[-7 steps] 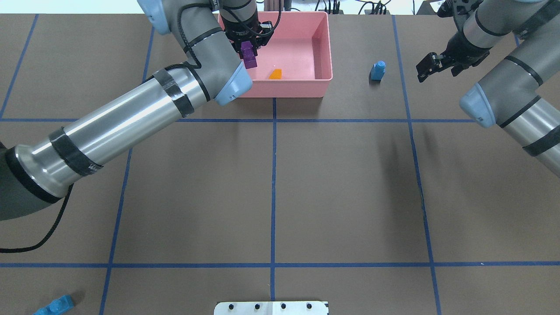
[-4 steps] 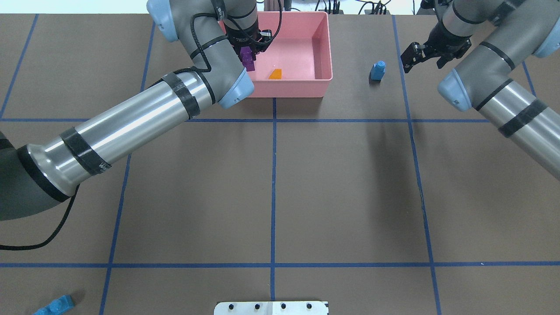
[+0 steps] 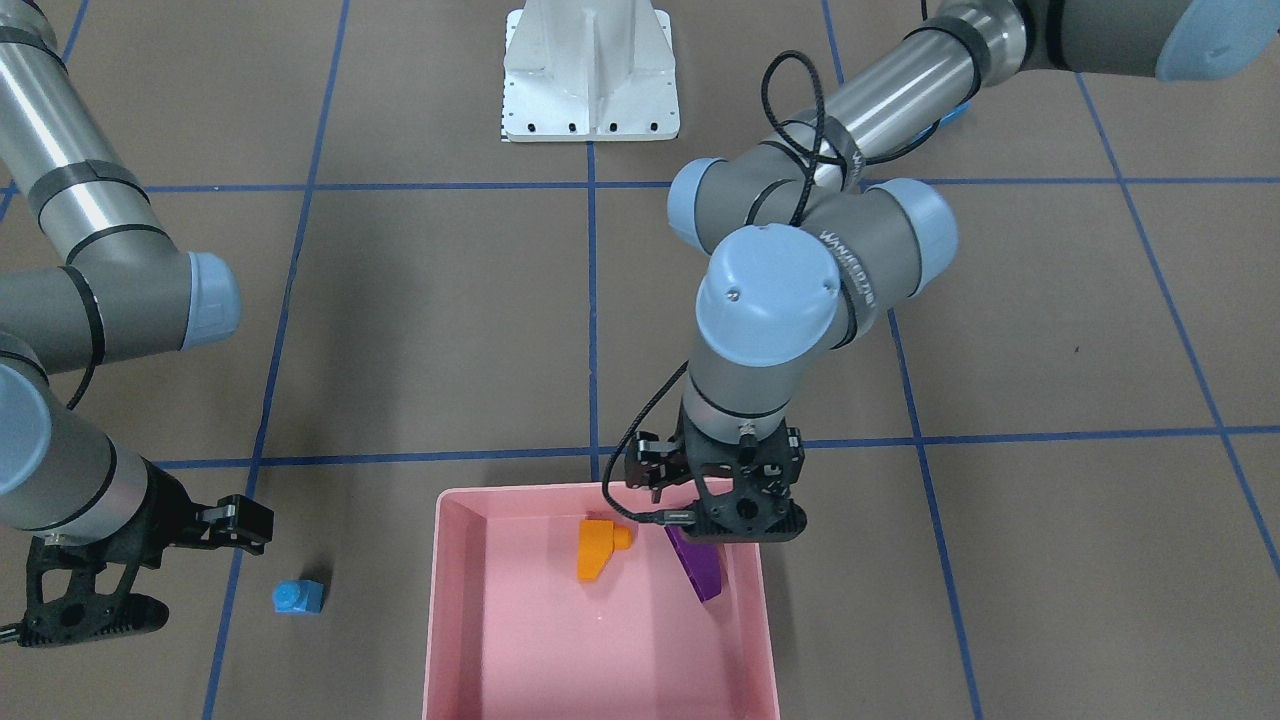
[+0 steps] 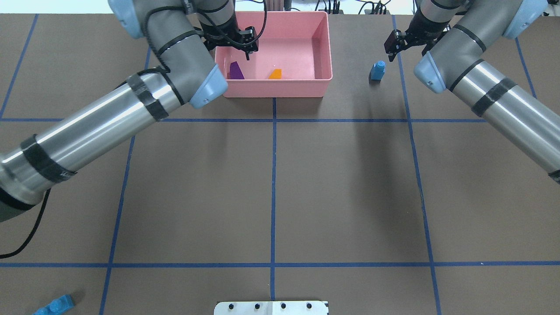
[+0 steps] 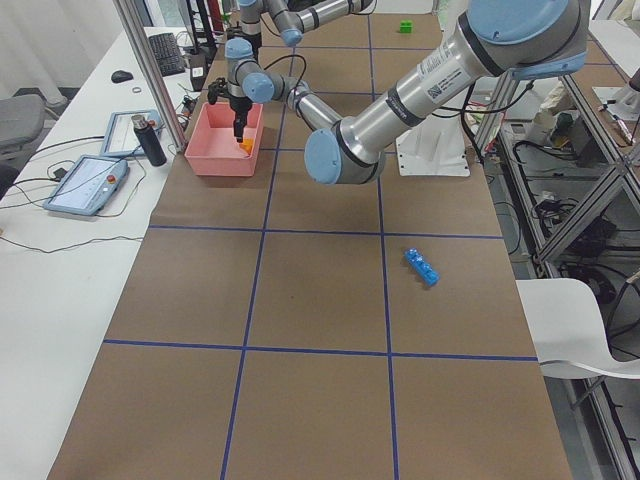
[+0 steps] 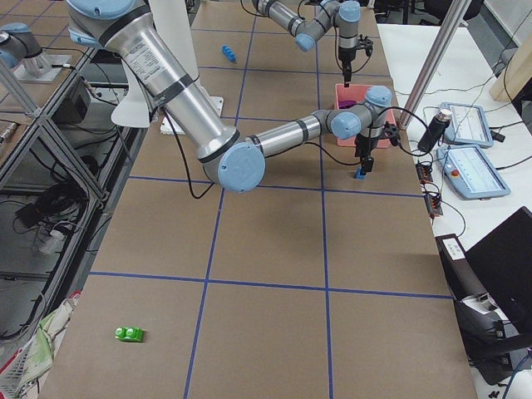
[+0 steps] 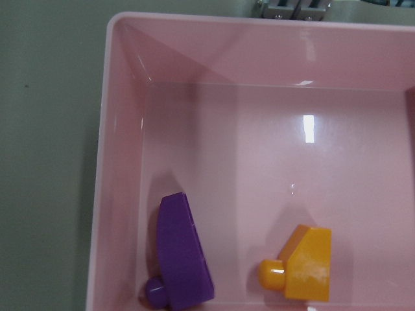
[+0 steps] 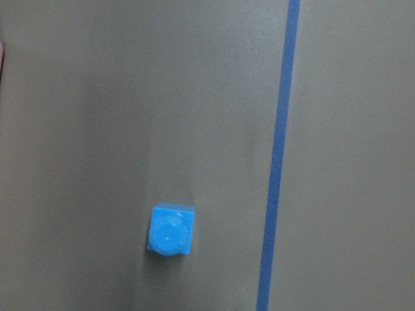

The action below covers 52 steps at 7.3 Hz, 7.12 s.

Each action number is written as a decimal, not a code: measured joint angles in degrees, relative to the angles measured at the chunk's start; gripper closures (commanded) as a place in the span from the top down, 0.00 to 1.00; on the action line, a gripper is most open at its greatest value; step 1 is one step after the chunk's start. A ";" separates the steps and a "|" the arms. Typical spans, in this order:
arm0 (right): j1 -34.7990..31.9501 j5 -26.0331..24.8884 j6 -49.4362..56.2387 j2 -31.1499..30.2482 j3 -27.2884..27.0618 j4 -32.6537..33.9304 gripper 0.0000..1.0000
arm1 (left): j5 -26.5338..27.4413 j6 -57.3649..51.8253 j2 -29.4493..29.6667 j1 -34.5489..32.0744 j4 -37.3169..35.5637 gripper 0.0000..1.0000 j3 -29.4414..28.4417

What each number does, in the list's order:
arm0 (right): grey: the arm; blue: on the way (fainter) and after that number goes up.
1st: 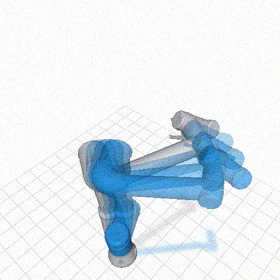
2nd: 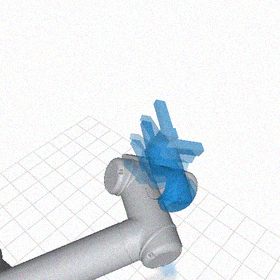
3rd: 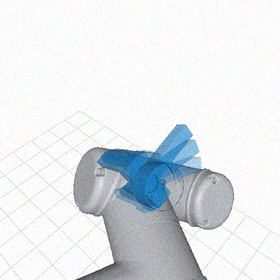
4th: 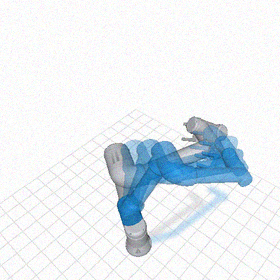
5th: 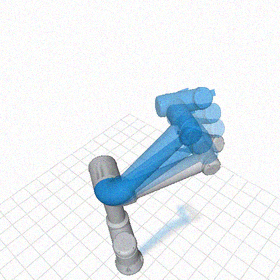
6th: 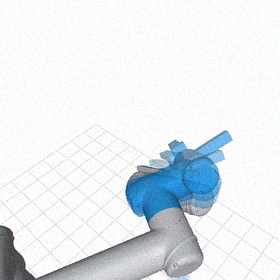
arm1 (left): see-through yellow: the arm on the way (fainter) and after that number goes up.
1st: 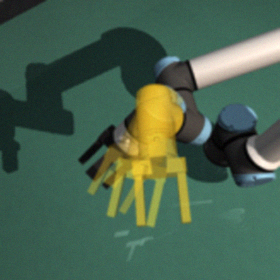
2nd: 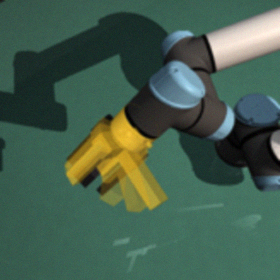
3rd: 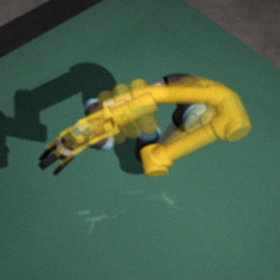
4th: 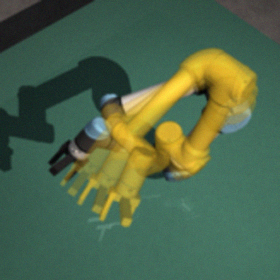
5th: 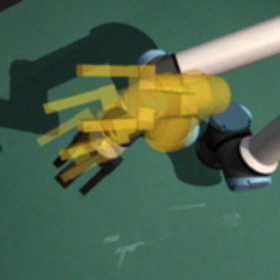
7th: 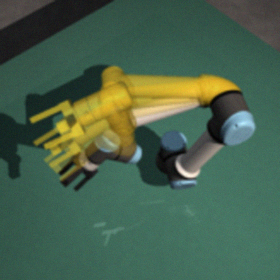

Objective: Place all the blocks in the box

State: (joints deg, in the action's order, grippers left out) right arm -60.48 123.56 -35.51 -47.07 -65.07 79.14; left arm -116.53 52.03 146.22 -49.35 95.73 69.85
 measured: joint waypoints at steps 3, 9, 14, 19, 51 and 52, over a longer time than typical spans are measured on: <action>3.80 -5.93 -12.20 2.65 10.62 -15.23 0.93 | -0.77 -2.87 -10.14 -0.45 -2.80 1.00 13.74; 6.91 -11.58 -16.53 2.89 11.66 -17.94 0.00 | -0.74 -2.11 -12.57 0.03 -2.92 1.00 17.48; 0.82 -6.45 -23.59 8.60 10.96 -17.46 0.00 | -1.07 -1.56 -14.49 0.06 -2.91 1.00 21.51; 9.17 -15.38 -37.52 21.80 21.05 -17.51 0.96 | -4.36 -13.58 -27.64 -1.85 -8.34 1.00 37.25; 0.39 -2.52 -4.89 -4.84 -31.59 24.28 1.00 | 11.59 -10.42 -64.56 24.89 -1.26 0.00 64.62; -0.16 -2.42 -2.56 -6.15 -32.44 24.31 1.00 | 9.48 -7.17 -59.98 19.93 -1.47 0.00 64.07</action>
State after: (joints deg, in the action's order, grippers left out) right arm -60.64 121.14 -38.07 -53.22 -97.50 103.46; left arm -107.05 44.85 86.24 -29.42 94.26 133.92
